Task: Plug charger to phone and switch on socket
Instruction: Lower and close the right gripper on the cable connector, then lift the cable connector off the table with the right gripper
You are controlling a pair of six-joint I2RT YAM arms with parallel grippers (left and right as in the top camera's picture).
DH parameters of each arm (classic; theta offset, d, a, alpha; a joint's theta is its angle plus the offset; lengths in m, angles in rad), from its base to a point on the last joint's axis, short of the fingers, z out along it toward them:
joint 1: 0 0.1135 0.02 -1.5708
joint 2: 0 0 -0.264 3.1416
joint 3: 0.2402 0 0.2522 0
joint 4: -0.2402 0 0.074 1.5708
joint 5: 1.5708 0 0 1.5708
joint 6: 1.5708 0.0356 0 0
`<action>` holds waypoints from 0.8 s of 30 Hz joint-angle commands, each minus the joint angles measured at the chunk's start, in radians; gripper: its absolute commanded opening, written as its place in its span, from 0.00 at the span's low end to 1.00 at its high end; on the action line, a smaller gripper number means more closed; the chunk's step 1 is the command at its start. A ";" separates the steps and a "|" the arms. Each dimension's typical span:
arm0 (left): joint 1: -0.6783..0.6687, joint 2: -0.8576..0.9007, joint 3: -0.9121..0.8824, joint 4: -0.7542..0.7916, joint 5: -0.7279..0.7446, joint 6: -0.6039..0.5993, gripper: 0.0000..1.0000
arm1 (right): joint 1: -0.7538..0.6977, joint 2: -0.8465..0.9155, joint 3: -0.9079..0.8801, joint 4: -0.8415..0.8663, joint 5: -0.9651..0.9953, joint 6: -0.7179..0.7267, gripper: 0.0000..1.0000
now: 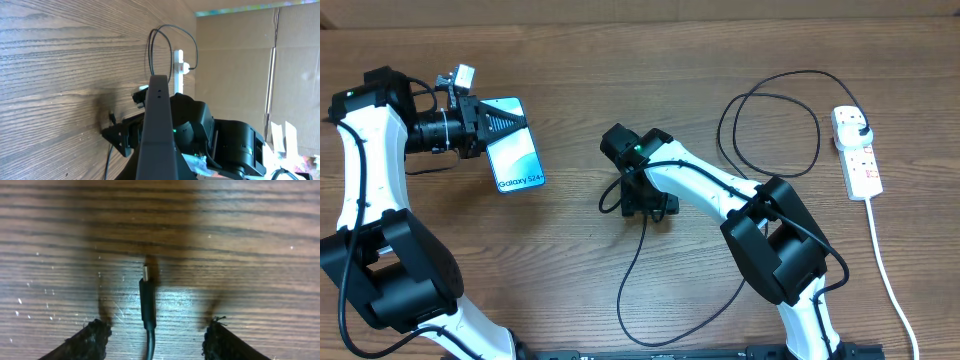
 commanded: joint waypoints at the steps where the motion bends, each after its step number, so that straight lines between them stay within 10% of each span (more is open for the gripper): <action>1: 0.005 -0.030 0.010 -0.003 0.042 0.018 0.04 | 0.000 0.005 0.002 0.014 0.015 -0.001 0.54; 14: 0.005 -0.030 0.010 -0.003 0.042 0.018 0.04 | -0.002 0.005 -0.005 0.037 0.019 -0.001 0.13; 24: 0.005 -0.030 0.010 -0.003 0.042 0.018 0.04 | -0.002 0.005 -0.005 0.052 0.044 -0.001 0.09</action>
